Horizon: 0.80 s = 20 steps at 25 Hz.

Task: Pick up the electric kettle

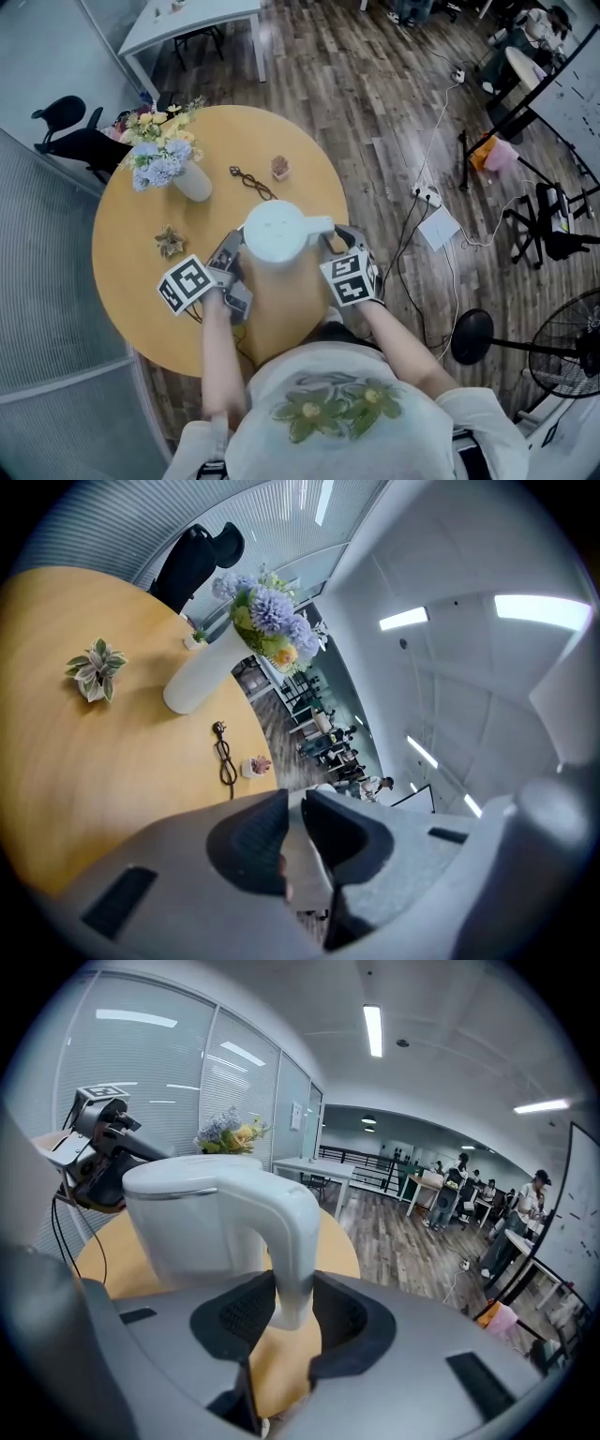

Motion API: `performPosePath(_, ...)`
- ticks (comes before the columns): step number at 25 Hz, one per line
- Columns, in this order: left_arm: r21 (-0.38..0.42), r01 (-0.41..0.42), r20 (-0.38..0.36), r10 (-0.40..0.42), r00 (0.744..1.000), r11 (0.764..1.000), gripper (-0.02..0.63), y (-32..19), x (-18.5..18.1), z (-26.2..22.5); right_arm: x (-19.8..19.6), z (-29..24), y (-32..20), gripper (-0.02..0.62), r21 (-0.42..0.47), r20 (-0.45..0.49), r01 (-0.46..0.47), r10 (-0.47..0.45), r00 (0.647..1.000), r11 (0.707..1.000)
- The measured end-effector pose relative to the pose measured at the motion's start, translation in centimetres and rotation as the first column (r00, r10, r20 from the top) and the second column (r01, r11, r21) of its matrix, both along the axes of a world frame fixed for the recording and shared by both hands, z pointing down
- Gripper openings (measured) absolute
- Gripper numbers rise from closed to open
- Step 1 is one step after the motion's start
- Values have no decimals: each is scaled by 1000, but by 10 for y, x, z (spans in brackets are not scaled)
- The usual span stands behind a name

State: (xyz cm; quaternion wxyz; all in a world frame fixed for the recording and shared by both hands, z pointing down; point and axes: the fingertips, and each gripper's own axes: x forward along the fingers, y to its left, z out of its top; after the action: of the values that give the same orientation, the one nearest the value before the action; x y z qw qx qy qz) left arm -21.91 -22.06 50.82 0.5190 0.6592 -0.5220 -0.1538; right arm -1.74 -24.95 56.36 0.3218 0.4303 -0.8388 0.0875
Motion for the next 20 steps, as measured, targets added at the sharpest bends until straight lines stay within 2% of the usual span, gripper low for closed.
performPosePath(10,40,4,9,-4,1000,999,60,4,0,-18,0,-23,-4,138,28,24,1,-1,1000,1000)
performPosePath(20,131,1,29,-5,1000,991,60,0,3,-60,1,-63,-9,140,50,89,4,-8,996,999)
